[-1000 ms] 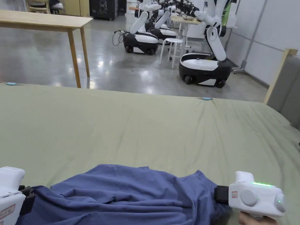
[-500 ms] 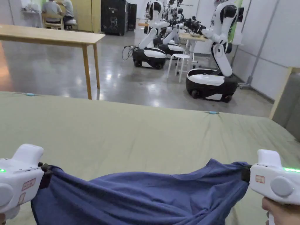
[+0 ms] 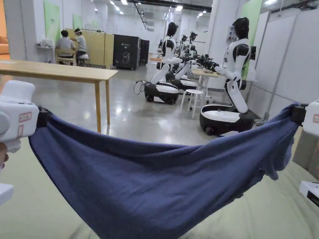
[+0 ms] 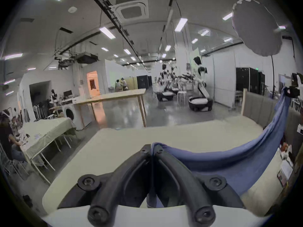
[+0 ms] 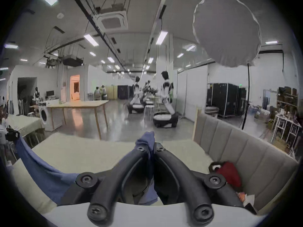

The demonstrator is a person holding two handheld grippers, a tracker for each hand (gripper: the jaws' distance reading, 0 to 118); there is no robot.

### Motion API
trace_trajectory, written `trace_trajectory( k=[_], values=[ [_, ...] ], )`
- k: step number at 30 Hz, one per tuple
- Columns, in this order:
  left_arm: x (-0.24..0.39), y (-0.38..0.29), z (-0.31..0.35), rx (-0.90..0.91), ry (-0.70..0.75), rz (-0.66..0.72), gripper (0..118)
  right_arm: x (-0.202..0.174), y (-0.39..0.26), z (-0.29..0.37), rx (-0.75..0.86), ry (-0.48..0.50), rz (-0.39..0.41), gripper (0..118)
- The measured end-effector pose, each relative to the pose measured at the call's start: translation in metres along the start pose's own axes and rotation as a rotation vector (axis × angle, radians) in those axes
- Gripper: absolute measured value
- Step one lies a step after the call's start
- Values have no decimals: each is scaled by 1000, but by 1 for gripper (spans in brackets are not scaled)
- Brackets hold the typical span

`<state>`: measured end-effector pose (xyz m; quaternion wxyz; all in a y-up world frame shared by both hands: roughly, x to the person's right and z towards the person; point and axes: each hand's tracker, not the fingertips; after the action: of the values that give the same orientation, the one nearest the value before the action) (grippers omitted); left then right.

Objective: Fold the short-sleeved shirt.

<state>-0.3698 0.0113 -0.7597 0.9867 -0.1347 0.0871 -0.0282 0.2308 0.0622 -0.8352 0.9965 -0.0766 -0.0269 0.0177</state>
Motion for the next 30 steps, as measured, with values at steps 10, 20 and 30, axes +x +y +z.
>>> trace_trajectory(
  k=[10,20,30],
  values=[
    [1,64,-66,71,48,19,0,-15,33,-54,49,-47,18,6],
    [13,-26,-105,-20,62,36,0,-21,-75,-85,-38,-70,-29,6],
    [3,-100,-9,-142,-77,62,0,10,-145,11,-131,-13,99,6]
  ],
)
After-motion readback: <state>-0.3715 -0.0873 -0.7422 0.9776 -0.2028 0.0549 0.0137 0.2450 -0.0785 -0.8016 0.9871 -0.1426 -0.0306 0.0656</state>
